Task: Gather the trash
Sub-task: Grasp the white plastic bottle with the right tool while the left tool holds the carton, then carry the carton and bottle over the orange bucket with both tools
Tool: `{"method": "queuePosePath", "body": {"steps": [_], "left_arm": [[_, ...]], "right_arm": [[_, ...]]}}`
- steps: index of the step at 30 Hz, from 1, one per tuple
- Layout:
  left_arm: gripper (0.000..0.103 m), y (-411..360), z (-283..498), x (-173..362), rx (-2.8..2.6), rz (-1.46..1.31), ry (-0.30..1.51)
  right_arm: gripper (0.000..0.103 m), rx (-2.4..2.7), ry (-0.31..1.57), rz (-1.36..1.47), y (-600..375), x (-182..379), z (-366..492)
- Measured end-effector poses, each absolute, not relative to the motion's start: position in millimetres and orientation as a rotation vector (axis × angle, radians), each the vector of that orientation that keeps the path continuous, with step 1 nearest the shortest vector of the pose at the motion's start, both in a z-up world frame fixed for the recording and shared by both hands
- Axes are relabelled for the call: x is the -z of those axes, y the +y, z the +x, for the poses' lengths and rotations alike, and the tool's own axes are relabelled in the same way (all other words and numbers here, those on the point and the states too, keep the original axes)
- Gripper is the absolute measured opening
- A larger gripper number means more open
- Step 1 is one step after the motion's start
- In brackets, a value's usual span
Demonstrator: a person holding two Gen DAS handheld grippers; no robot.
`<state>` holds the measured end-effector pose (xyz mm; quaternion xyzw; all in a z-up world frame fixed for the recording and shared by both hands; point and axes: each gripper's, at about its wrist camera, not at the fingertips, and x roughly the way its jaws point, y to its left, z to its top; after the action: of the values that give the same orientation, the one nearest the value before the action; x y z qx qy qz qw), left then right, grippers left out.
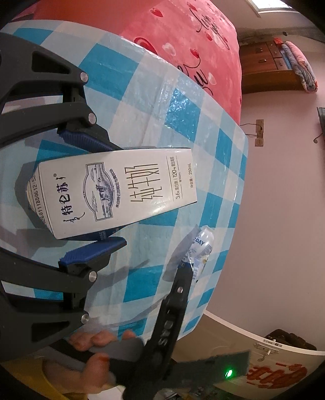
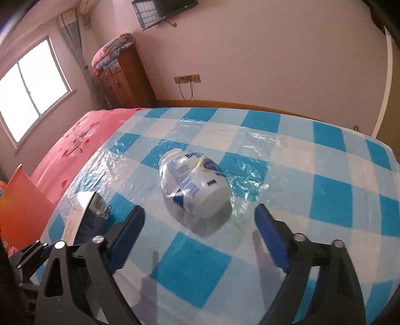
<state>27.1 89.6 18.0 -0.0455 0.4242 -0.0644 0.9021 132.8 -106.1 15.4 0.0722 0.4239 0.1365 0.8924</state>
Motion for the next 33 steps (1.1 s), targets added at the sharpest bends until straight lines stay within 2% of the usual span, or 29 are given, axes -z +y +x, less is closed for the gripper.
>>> {"method": "queuePosePath", "body": {"steps": [17, 19, 22, 24, 26, 33], "left_arm": [[0.065, 92.9, 27.9, -14.8, 0.134, -0.09, 0.881], [0.065, 93.5, 27.5, -15.4, 0.134, -0.093, 0.88], [0.065, 93.7, 27.8, -15.6, 0.133, -0.093, 0.881], [0.065, 94.4, 27.6, -15.4, 0.131, -0.093, 0.88], [0.065, 95.4, 27.5, -14.8, 0.128, -0.092, 0.879], [0.065, 96.6, 26.4, -14.3, 0.123, -0.086, 0.875]], "right_arm": [[0.093, -0.248, 0.934, -0.01, -71.1, -0.2, 173.5], [0.09, -0.238, 0.935, -0.024, -69.7, 0.2, 173.7], [0.081, -0.215, 0.928, -0.042, -69.0, 0.0, 172.7], [0.07, -0.211, 0.921, -0.052, -68.0, -0.8, 171.7], [0.067, -0.211, 0.918, -0.061, -66.7, -0.7, 171.2], [0.065, -0.237, 0.912, -0.04, -67.2, -2.1, 159.8]]}}
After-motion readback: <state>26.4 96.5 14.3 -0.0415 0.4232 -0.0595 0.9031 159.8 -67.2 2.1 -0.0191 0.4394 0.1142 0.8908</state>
